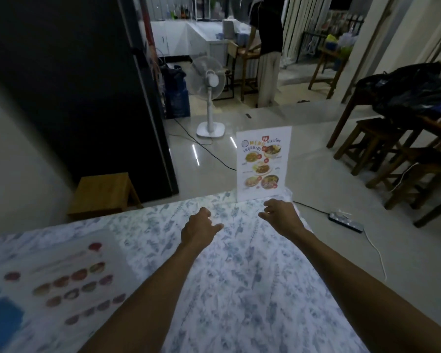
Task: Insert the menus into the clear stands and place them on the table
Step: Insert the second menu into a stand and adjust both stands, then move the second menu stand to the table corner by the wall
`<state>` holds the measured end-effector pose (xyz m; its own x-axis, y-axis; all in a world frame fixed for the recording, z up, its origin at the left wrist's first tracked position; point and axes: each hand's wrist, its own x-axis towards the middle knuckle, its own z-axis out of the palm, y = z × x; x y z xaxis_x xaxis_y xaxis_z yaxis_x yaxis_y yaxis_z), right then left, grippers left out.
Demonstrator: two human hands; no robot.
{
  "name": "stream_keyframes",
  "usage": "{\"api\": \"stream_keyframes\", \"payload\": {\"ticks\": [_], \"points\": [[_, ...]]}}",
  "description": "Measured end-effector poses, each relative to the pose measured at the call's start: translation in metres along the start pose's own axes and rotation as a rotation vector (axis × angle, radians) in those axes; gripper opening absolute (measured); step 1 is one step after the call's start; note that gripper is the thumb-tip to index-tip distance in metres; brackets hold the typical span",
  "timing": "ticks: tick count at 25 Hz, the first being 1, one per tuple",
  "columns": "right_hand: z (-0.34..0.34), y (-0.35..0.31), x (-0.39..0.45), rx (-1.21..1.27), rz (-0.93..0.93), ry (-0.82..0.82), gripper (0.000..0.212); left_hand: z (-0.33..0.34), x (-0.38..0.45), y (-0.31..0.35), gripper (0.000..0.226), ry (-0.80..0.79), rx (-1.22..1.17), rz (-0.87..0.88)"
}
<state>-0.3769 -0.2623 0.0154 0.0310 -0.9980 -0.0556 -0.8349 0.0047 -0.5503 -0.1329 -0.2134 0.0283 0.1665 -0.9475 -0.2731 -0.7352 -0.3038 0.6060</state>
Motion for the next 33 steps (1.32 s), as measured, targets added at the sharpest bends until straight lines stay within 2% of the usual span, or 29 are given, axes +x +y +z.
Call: {"api": "stream_keyframes", "payload": {"ticks": [7, 15, 22, 25, 31, 33], "points": [[0.065, -0.092, -0.132, -0.038, -0.106, -0.066, 0.037, -0.035, -0.123, -0.106, 0.056, 0.057, 0.005, -0.017], [0.14, -0.184, -0.218, 0.012, -0.193, -0.236, 0.042, -0.082, -0.209, -0.218, 0.053, 0.156, -0.029, -0.183], [0.192, -0.233, -0.234, 0.024, -0.271, -0.334, 0.037, -0.11, -0.247, -0.282, 0.05, 0.22, -0.061, -0.31], [0.201, -0.231, -0.224, -0.064, -0.293, -0.359, 0.019, -0.114, -0.246, -0.298, 0.05, 0.238, -0.063, -0.366], [0.206, -0.202, -0.173, -0.104, -0.224, -0.363, 0.04, -0.115, -0.208, -0.329, 0.052, 0.3, -0.023, -0.472], [0.213, -0.196, -0.159, -0.065, -0.246, -0.403, 0.029, -0.113, -0.192, -0.336, 0.051, 0.312, -0.055, -0.473]]}}
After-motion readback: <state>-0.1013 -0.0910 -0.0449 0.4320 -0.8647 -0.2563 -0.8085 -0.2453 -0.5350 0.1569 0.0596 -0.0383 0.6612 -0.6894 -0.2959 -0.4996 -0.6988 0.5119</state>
